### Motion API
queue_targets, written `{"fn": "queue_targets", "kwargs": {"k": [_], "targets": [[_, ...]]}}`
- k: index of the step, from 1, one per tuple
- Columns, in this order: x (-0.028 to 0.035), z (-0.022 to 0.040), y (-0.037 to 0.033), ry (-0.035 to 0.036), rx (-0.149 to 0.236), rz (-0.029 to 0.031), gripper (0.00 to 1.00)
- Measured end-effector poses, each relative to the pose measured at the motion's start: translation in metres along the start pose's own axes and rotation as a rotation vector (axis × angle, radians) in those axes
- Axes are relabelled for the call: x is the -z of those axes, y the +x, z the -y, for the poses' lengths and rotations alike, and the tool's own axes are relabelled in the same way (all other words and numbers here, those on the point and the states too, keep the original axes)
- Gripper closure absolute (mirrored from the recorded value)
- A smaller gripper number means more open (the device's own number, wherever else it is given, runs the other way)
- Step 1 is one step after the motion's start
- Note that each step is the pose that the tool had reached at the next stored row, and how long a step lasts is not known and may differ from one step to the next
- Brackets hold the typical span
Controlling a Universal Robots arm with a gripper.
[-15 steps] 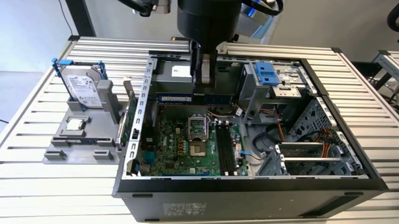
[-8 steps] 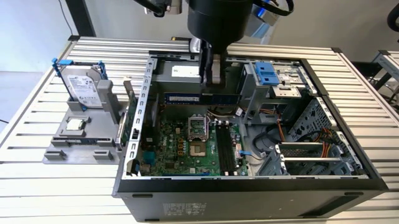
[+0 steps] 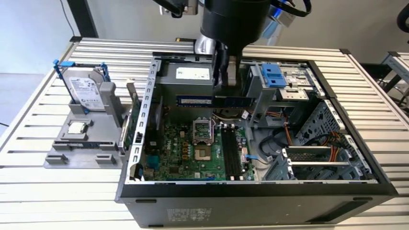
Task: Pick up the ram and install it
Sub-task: 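Pick up the ram and move it above insertion slot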
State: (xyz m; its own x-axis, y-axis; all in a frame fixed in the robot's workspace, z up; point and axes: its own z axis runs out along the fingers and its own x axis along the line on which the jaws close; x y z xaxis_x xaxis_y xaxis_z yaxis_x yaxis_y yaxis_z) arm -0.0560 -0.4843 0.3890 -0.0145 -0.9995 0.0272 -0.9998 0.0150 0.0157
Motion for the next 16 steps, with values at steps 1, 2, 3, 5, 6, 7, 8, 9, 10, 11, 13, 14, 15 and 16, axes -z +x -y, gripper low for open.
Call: {"fn": "queue_targets", "kwargs": {"k": [1, 2, 3, 5, 6, 7, 8, 9, 10, 11, 13, 14, 15, 16], "targets": [[0.0000, 0.0015, 0.0000, 0.0000, 0.000, 0.0000, 1.00], [0.0000, 0.0029, -0.0001, 0.0000, 0.000, 0.0000, 1.00], [0.0000, 0.0043, -0.0001, 0.0001, 0.000, 0.0000, 1.00], [0.0001, 0.0071, -0.0002, 0.0000, 0.000, 0.0000, 1.00], [0.0001, 0.0084, -0.0003, 0.0001, 0.000, 0.0000, 1.00], [0.0001, 0.0098, -0.0003, 0.0001, 0.000, -0.0001, 1.00], [0.0002, 0.0112, -0.0003, 0.0000, 0.000, -0.0001, 1.00], [0.0002, 0.0126, -0.0004, 0.0000, 0.000, -0.0002, 1.00], [0.0002, 0.0140, -0.0004, 0.0000, 0.000, -0.0002, 1.00], [0.0002, 0.0153, -0.0004, 0.0001, 0.000, -0.0003, 1.00], [0.0003, 0.0179, -0.0005, 0.0000, 0.000, -0.0003, 1.00], [0.0003, 0.0193, -0.0005, 0.0000, 0.000, -0.0004, 1.00], [0.0003, 0.0208, -0.0005, 0.0000, 0.000, -0.0004, 1.00], [0.0003, 0.0222, -0.0006, 0.0000, 0.000, -0.0004, 1.00]]}}
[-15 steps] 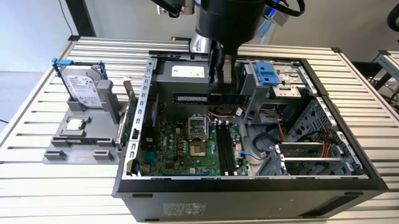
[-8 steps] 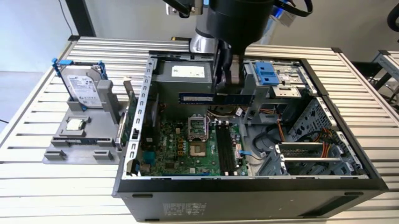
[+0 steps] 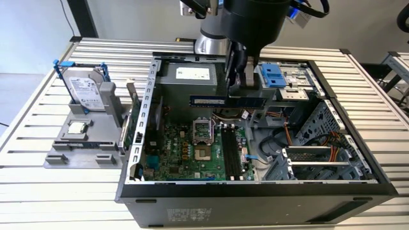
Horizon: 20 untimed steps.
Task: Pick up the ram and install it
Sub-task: 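Pick up the ram and move it above insertion slot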
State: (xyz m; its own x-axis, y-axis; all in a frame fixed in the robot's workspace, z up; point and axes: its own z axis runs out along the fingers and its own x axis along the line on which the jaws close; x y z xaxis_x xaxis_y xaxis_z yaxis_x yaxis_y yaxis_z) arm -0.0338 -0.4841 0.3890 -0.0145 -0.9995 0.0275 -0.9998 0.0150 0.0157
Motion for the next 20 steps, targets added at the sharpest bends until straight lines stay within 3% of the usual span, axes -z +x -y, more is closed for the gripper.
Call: {"fn": "queue_targets", "kwargs": {"k": [11, 20], "targets": [[0.0002, 0.0145, -0.0002, 0.0000, 0.000, -0.0004, 1.00], [0.0003, 0.0199, -0.0003, 0.0000, 0.000, -0.0006, 1.00]]}}
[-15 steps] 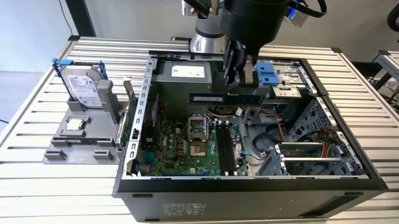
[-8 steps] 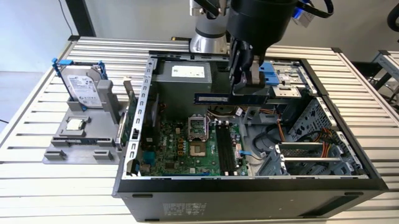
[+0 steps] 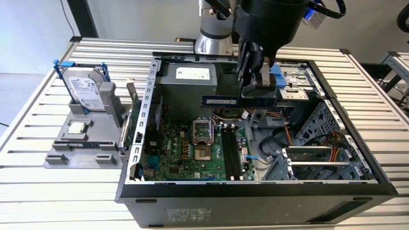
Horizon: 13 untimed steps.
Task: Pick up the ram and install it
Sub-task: 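Pick up the ram and move it above insertion slot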
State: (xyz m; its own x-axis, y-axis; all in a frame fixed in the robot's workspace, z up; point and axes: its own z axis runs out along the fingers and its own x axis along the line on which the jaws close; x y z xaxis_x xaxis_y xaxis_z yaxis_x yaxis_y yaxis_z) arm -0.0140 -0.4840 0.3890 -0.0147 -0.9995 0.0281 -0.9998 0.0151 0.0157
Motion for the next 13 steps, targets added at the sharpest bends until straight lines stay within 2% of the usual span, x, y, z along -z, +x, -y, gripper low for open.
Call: {"fn": "queue_targets", "kwargs": {"k": [6, 13], "targets": [[0.0000, 0.0025, 0.0000, 0.0000, 0.000, 0.0000, 1.00], [0.0000, 0.0100, -0.0005, 0.0001, 0.000, 0.0002, 1.00]]}}
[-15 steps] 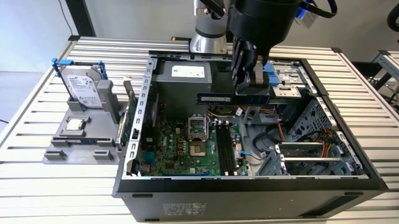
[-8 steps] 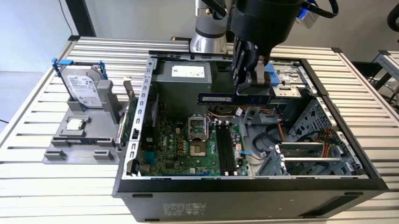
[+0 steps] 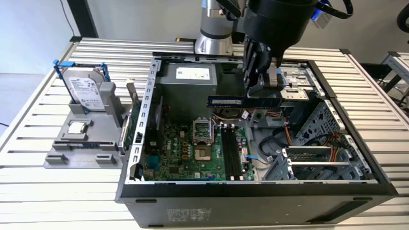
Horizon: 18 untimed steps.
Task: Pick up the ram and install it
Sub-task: 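Pick up the ram and move it above insertion slot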
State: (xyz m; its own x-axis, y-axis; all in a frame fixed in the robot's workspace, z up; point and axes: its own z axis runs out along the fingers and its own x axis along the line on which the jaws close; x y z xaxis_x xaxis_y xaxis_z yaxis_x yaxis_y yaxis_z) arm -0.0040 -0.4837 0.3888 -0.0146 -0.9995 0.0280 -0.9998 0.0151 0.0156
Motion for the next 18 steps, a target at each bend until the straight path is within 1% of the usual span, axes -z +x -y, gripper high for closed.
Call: {"fn": "queue_targets", "kwargs": {"k": [2, 8, 12, 18], "targets": [[0.0000, 0.0019, -0.0009, -0.0001, 0.000, -0.0003, 1.00], [-0.0003, 0.0071, -0.0066, -0.0001, 0.000, -0.0002, 1.00], [-0.0004, 0.0086, -0.0089, -0.0001, 0.000, -0.0003, 1.00], [-0.0004, 0.0091, -0.0092, -0.0001, 0.000, -0.0002, 1.00]]}}
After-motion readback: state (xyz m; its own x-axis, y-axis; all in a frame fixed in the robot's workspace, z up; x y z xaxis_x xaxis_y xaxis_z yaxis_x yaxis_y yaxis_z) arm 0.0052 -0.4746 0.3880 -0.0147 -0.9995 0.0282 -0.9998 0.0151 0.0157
